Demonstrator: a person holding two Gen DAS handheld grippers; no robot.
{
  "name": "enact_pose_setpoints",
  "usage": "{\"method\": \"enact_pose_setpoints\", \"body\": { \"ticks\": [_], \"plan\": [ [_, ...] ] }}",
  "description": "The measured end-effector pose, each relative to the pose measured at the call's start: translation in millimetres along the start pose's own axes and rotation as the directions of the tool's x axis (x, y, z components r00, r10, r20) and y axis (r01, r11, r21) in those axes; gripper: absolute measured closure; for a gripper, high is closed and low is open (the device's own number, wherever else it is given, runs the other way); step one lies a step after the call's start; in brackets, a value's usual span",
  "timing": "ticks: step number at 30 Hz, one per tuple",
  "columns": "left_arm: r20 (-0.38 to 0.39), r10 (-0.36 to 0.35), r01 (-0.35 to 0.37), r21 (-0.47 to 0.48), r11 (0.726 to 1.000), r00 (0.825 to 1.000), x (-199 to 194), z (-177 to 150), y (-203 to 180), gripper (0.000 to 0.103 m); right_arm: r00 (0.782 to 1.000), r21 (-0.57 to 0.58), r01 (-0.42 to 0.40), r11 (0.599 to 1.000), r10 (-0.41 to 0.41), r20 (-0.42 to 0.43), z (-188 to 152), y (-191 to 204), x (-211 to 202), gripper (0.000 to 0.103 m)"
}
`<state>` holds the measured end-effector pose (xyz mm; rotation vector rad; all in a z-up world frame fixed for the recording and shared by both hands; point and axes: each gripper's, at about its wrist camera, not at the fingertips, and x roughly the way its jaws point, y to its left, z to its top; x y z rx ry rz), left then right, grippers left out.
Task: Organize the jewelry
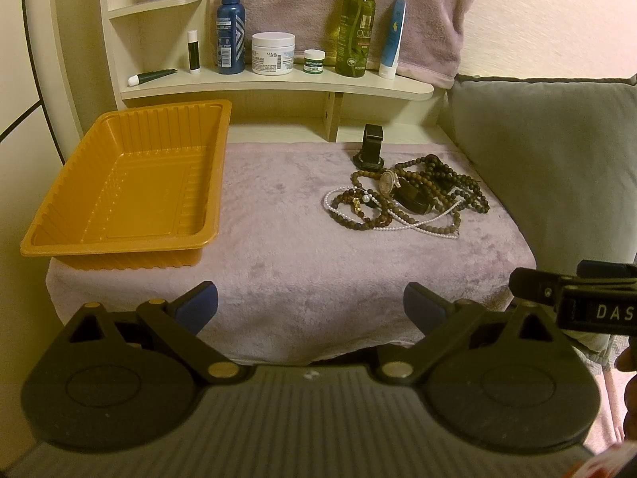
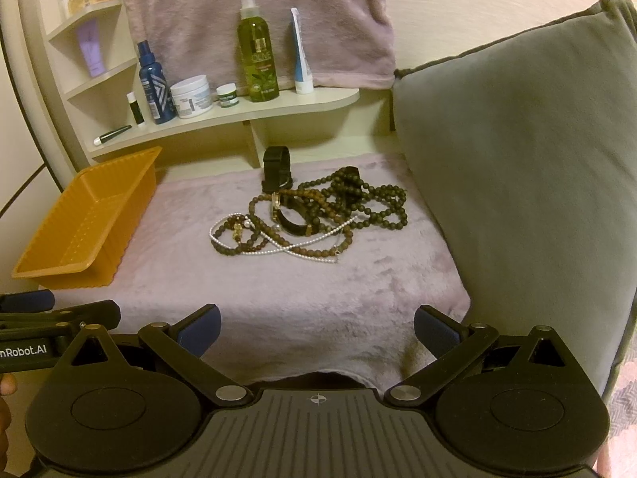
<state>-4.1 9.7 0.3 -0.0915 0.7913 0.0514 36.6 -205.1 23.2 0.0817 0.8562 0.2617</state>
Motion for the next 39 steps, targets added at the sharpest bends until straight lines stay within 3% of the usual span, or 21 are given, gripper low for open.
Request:
{"method": "enact_pose_setpoints", "body": {
  "ticks": [28, 39],
  "plan": [
    [0.009, 0.0, 0.0, -0.017, 1.0, 1.0, -0.9, 0.0, -1.7, 0.004, 1.0, 0.008, -0.003, 1.0, 0.003, 0.009, -0.4, -2.7, -1.7, 0.001],
    [0.108, 0.043, -0.027, -0.145, 0.989, 0.993, -18.7, 20.1, 50.5, 0.005, 0.997, -0.016, -0.028, 0.999, 0.029, 0.066, 6.9, 0.4, -1.0, 0.001]
  ]
}}
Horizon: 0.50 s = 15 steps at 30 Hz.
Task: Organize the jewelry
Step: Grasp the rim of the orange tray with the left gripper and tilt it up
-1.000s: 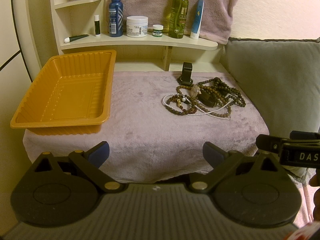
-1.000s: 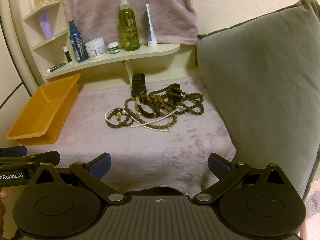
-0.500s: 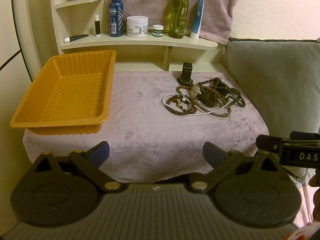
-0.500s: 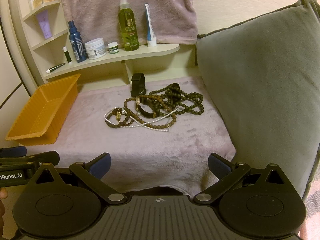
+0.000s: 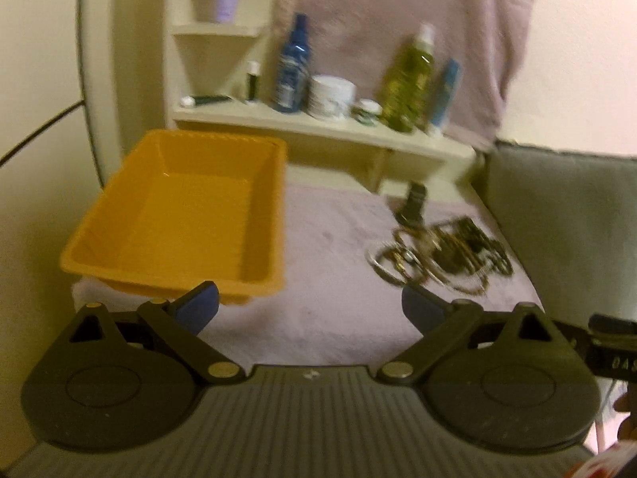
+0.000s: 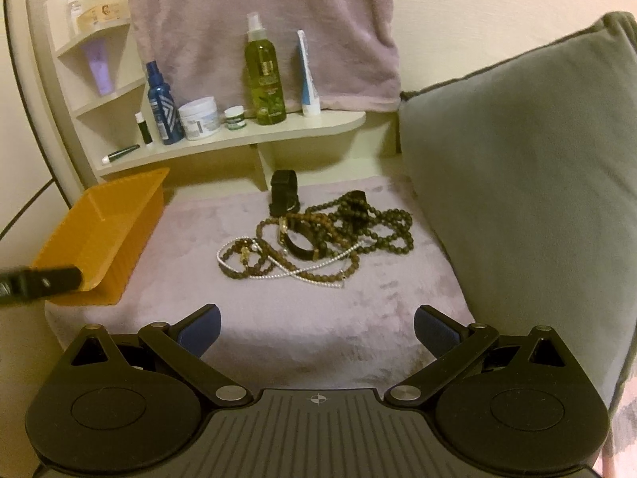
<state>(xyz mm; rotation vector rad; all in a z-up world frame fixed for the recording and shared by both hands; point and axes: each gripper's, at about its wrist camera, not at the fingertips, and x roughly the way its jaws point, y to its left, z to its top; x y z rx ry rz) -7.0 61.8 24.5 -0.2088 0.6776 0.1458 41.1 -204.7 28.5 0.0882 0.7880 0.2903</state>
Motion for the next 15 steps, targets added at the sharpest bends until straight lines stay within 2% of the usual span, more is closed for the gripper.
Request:
{"method": "enact_pose_setpoints", "body": {
  "ticks": [7, 12, 15],
  "plan": [
    [0.059, 0.069, -0.062, -0.111, 0.992, 0.996, -4.7, 20.4, 74.5, 0.005, 1.0, -0.047, -0.025, 0.999, 0.025, 0.005, 6.7, 12.6, 10.4, 0.001],
    [0.116, 0.155, -0.146, -0.081, 0.986, 0.981, -1.1, 24.0, 120.6, 0.006, 1.0, -0.062, -0.024, 0.998, 0.023, -0.012, 8.4, 22.1, 21.4, 0.001],
    [0.141, 0.183, -0.173, -0.081, 0.982, 0.973, 3.9, 22.5, 145.3, 0.006, 0.999, -0.074, -0.012, 0.997, 0.01, -0.039, 8.2, 28.6, 30.3, 0.001]
  ]
}}
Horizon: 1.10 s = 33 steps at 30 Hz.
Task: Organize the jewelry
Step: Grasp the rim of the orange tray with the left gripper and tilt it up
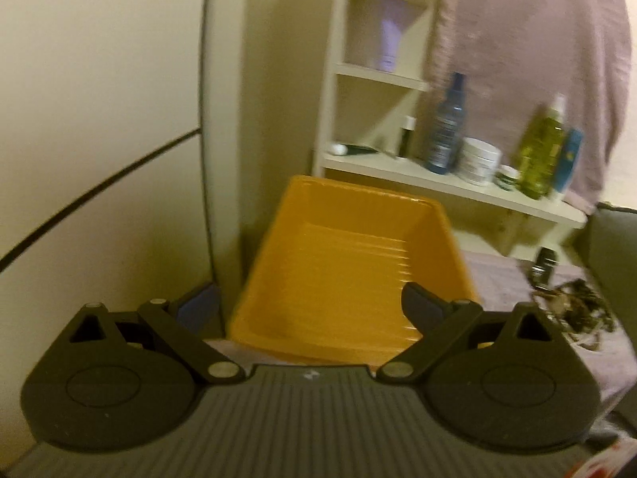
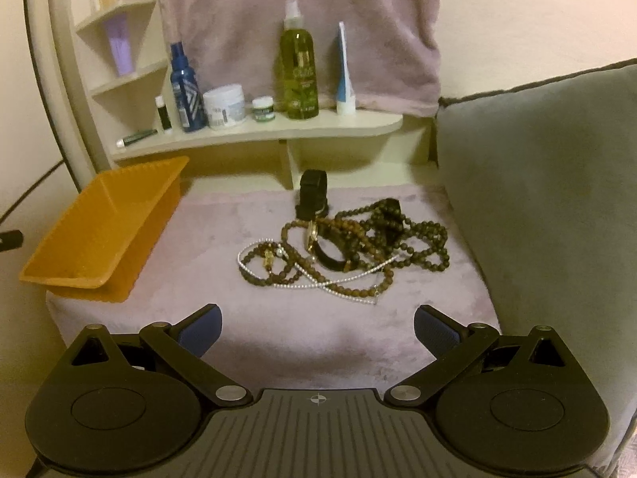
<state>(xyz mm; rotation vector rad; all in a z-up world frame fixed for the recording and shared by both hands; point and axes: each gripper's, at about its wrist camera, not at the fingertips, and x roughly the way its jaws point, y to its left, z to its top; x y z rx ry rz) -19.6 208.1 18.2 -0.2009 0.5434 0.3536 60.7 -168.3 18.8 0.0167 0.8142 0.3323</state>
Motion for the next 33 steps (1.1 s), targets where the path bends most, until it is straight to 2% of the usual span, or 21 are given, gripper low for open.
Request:
{"method": "enact_pose_setpoints", "body": {
  "ticks": [3, 5, 10, 12, 14, 16, 18, 21, 28, 33],
  "plan": [
    [-0.011, -0.01, 0.01, -0.047, 0.999, 1.0, 14.6, -2.1, 21.4, 0.007, 1.0, -0.022, 0.014, 1.0, -0.014, -0.024, 0.6, 6.4, 9.0, 0.001],
    [-0.03, -0.027, 0.025, -0.07, 0.997, 0.999, 26.8, -5.1, 30.6, 0.015, 0.999, -0.037, 0.023, 0.999, -0.024, -0.041, 1.7, 10.7, 14.6, 0.001],
    [-0.046, -0.082, 0.077, -0.118, 0.99, 0.996, 52.3, -14.1, 49.3, 0.025, 0.997, -0.079, 0.038, 0.996, -0.043, -0.067, 7.3, 22.6, 26.6, 0.001],
    [-0.052, -0.092, 0.085, -0.127, 0.988, 0.994, 59.5, -17.7, 53.7, 0.031, 0.996, -0.09, 0.045, 0.995, -0.052, -0.07, 9.4, 27.6, 30.1, 0.001],
    [-0.064, -0.108, 0.097, -0.151, 0.984, 0.992, 69.4, -20.7, 58.4, 0.044, 0.996, -0.1, 0.048, 0.994, -0.056, -0.076, 11.6, 32.4, 33.3, 0.001],
    [-0.07, -0.132, 0.118, -0.177, 0.977, 0.989, 77.7, -23.7, 62.0, 0.05, 0.995, -0.111, 0.051, 0.992, -0.061, -0.082, 13.0, 36.3, 36.1, 0.001],
    [-0.085, -0.154, 0.134, -0.205, 0.97, 0.984, 81.8, -25.9, 65.0, 0.053, 0.994, -0.121, 0.053, 0.991, -0.064, -0.089, 14.2, 39.7, 39.2, 0.001],
    [-0.084, -0.18, 0.157, -0.228, 0.961, 0.98, 86.3, -27.5, 65.9, 0.064, 0.992, -0.13, 0.057, 0.99, -0.07, -0.1, 15.7, 42.7, 43.7, 0.001],
    [-0.1, -0.211, 0.177, -0.274, 0.945, 0.972, 93.7, -31.6, 66.0, 0.072, 0.992, -0.141, 0.049, 0.989, -0.065, -0.108, 17.4, 48.2, 49.5, 0.001],
    [-0.102, -0.195, 0.165, -0.249, 0.954, 0.975, 92.0, -28.7, 63.0, 0.084, 0.992, -0.133, 0.049, 0.99, -0.064, -0.106, 17.2, 48.0, 50.8, 0.001]
  ]
}}
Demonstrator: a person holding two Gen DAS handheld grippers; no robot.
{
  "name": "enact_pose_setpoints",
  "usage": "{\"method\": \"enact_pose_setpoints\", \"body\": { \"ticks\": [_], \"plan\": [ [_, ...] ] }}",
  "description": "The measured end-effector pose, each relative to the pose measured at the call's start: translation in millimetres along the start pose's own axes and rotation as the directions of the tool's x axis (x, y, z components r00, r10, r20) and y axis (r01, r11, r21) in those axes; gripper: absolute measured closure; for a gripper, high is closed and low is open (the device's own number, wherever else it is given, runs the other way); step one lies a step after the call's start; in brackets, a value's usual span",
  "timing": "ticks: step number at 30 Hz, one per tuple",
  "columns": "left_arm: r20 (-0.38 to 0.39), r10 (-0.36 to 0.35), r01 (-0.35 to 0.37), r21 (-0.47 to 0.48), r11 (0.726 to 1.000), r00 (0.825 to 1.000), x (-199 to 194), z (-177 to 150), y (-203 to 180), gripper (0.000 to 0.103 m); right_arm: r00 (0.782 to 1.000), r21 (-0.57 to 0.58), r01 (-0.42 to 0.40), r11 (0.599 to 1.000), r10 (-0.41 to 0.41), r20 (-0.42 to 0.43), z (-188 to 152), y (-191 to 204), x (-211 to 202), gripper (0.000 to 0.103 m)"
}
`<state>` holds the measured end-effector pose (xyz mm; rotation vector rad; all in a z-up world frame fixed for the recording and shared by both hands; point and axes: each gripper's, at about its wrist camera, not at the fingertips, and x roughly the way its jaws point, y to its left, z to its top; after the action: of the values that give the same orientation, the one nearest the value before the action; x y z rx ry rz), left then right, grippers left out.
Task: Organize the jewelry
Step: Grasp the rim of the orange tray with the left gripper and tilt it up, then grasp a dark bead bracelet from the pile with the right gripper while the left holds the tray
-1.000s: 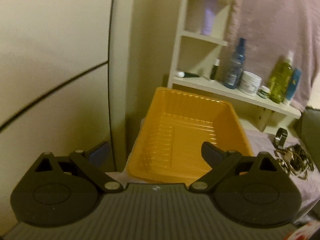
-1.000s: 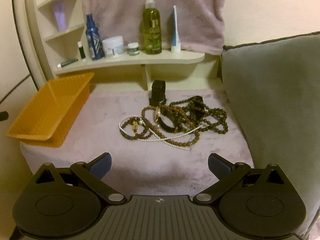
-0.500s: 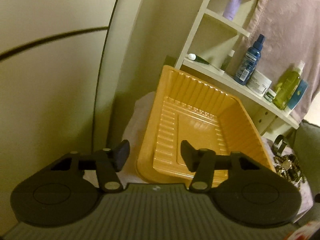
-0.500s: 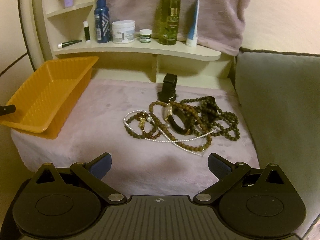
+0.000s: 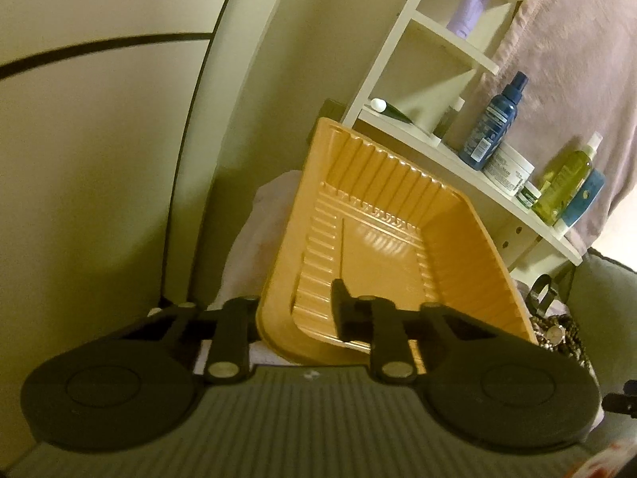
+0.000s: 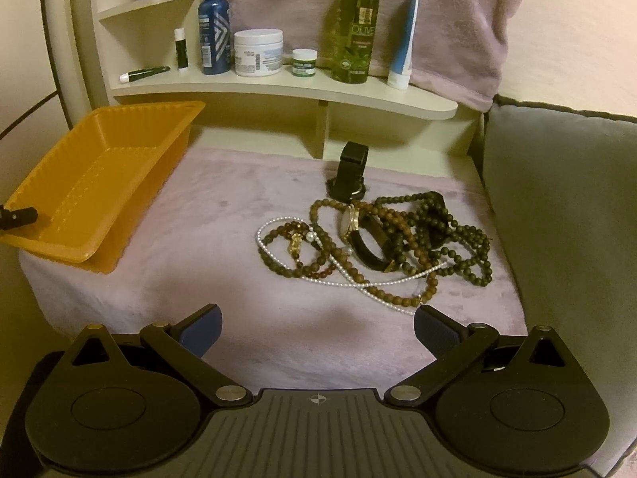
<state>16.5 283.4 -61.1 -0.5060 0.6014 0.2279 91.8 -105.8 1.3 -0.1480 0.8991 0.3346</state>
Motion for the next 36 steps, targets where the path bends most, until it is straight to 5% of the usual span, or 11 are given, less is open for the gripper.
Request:
{"method": "enact_pose_setpoints", "body": {
  "ticks": [9, 16, 26, 36],
  "plan": [
    [-0.01, 0.077, -0.074, 0.16, 0.984, 0.997, -8.4, 7.4, -23.3, 0.095, 1.0, 0.04, -0.009, 0.999, 0.009, 0.014, -3.5, -8.1, 1.3, 0.001],
    [0.024, 0.144, -0.143, 0.345, 0.928, 0.989, -17.8, 12.4, -58.4, 0.1, 0.999, 0.092, -0.016, 0.996, 0.013, 0.036, -9.3, -22.8, 6.7, 0.001],
    [0.065, 0.153, -0.165, 0.489, 0.857, 0.986, -24.7, 17.9, -86.1, 0.1, 0.996, 0.116, -0.044, 0.992, 0.034, 0.086, -12.3, -38.9, 22.5, 0.001],
    [0.092, 0.189, -0.209, 0.521, 0.828, 0.978, -25.5, 16.7, -105.9, 0.1, 0.989, 0.083, -0.112, 0.99, 0.103, 0.104, -3.5, -31.6, 51.1, 0.05]
  ]
}}
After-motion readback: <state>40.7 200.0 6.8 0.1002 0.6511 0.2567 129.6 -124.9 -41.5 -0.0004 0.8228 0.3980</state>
